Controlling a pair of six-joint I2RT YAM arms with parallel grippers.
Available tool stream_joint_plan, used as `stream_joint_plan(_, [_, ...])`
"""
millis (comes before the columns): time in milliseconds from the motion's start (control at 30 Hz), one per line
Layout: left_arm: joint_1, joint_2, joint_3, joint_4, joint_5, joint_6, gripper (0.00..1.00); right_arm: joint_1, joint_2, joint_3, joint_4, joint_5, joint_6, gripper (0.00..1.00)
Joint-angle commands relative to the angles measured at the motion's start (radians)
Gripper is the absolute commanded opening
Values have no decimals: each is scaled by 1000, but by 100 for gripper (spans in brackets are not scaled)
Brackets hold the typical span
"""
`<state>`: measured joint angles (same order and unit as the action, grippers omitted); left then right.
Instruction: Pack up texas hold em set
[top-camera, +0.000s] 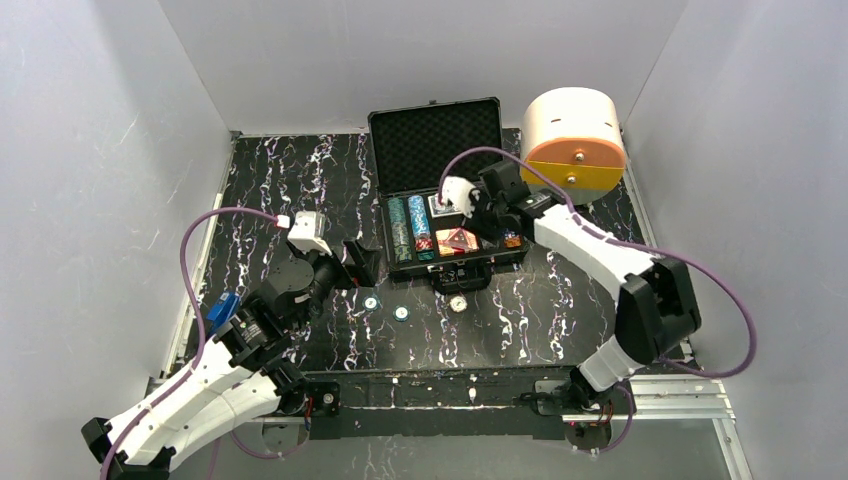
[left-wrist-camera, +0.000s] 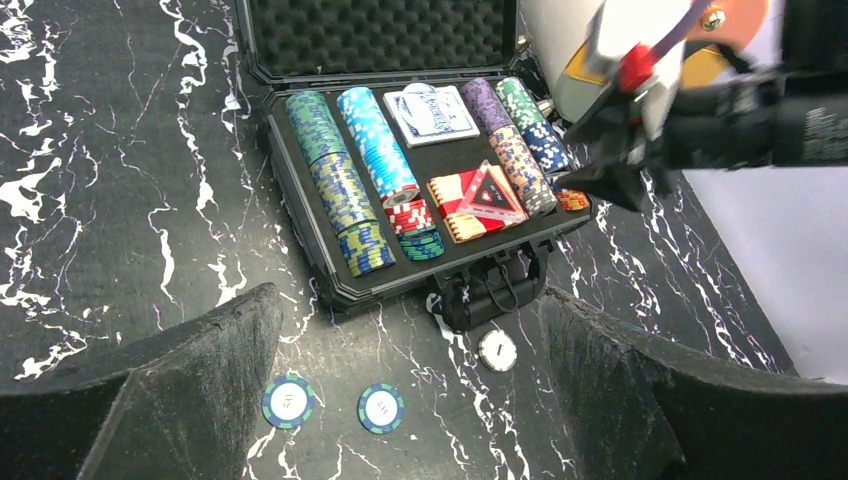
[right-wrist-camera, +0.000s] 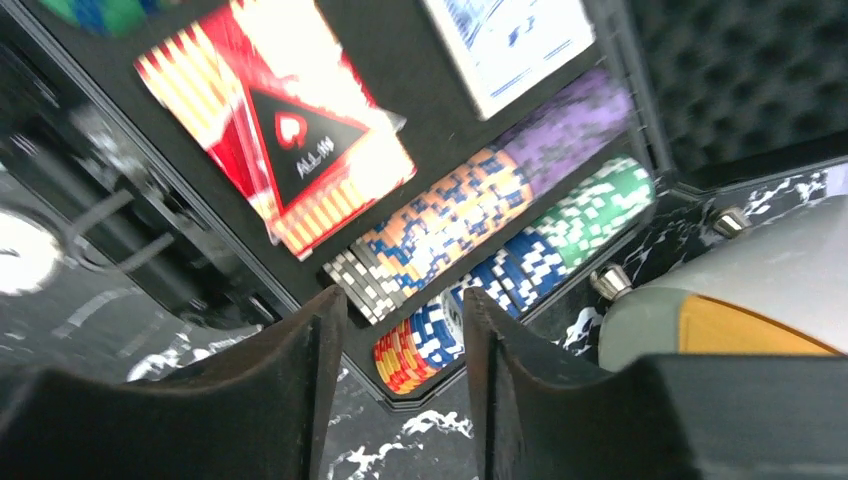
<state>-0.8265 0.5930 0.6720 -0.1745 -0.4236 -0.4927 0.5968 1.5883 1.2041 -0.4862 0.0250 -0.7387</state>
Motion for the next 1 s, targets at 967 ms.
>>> stream_joint_plan(967, [3, -11, -21, -13, -62, -85, 98, 368, -75, -178, -228, 284, 1404, 89])
